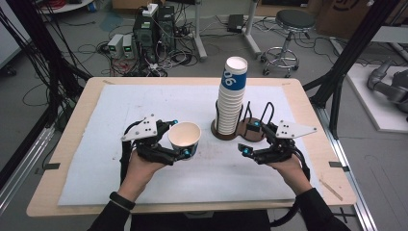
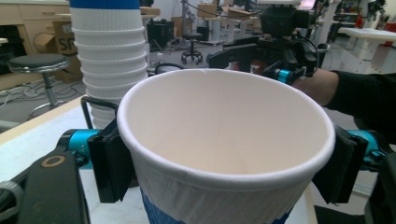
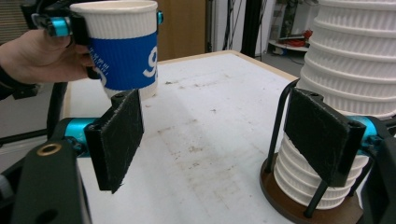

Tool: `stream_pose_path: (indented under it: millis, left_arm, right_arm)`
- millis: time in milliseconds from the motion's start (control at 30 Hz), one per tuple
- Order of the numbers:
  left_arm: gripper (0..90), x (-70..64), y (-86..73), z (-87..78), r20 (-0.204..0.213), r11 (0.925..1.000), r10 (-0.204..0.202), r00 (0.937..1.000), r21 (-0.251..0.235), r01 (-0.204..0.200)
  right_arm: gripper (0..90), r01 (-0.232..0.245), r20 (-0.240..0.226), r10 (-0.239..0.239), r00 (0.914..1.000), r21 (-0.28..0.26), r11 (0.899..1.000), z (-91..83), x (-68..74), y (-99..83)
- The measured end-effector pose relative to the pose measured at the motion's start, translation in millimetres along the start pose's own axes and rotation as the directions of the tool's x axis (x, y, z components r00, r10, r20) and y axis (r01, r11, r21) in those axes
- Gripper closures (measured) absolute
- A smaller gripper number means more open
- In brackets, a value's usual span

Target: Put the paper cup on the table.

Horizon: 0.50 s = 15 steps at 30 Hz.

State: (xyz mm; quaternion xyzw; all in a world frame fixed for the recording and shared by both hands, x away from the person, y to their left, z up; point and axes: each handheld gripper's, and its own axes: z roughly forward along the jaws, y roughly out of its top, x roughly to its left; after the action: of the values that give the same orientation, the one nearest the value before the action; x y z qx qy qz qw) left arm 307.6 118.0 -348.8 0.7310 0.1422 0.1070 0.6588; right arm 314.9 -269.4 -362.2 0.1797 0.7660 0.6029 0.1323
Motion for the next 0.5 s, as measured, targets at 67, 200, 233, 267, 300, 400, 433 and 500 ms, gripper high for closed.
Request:
stream_pose_path:
  millis: [67, 200, 233, 267, 300, 400, 433, 500]
  left_arm:
    - [21.0, 1.3, 2.1, -2.5, -0.011, 1.0000, 0.003, 0.9999, -0.004, -0.003]
    - [21.1, 4.6, 4.9, -6.4, -0.029, 0.9998, 0.020, 0.9994, 0.004, -0.019]
    - [21.1, 6.2, 4.9, -8.0, -0.035, 0.9999, 0.016, 0.9993, 0.001, -0.016]
    - [21.0, 7.6, 4.8, -9.2, -0.041, 0.9999, 0.012, 0.9991, 0.000, -0.012]
    - [21.0, 9.3, 4.7, -10.6, -0.047, 0.9999, 0.013, 0.9988, 0.001, -0.013]
    - [21.1, 13.6, 4.1, -15.0, -0.067, 0.9999, 0.011, 0.9977, -0.002, -0.011]
    - [21.0, 14.7, 4.1, -16.3, -0.076, 0.9999, 0.012, 0.9970, -0.004, -0.012]
    - [21.1, 17.1, 4.1, -18.6, -0.087, 0.9999, 0.011, 0.9961, -0.004, -0.011]
  right_arm:
    - [20.5, 0.009, 0.003, -0.009, 1.0000, -0.001, 1.000, -1.0, 0.8, 0.2]
    - [20.5, 0.012, 0.012, -0.012, 0.9999, 0.010, 1.000, -2.6, 0.7, -0.9]
    - [20.5, 0.010, 0.016, -0.010, 0.9998, 0.012, 1.000, -3.0, 0.6, -1.0]
    - [20.5, 0.013, 0.019, -0.013, 0.9997, 0.010, 1.000, -3.4, -0.1, -1.2]
    - [20.5, 0.008, 0.023, -0.009, 0.9997, 0.012, 1.000, -3.9, 0.0, -1.2]
    - [20.5, 0.003, 0.037, -0.004, 0.9993, 0.010, 1.000, -5.1, -0.4, -1.2]
    - [20.6, -0.001, 0.040, 0.000, 0.9992, 0.009, 1.000, -5.3, -0.5, -1.1]
    - [20.6, 0.000, 0.046, 0.000, 0.9989, 0.007, 1.000, -5.6, -1.2, -1.1]
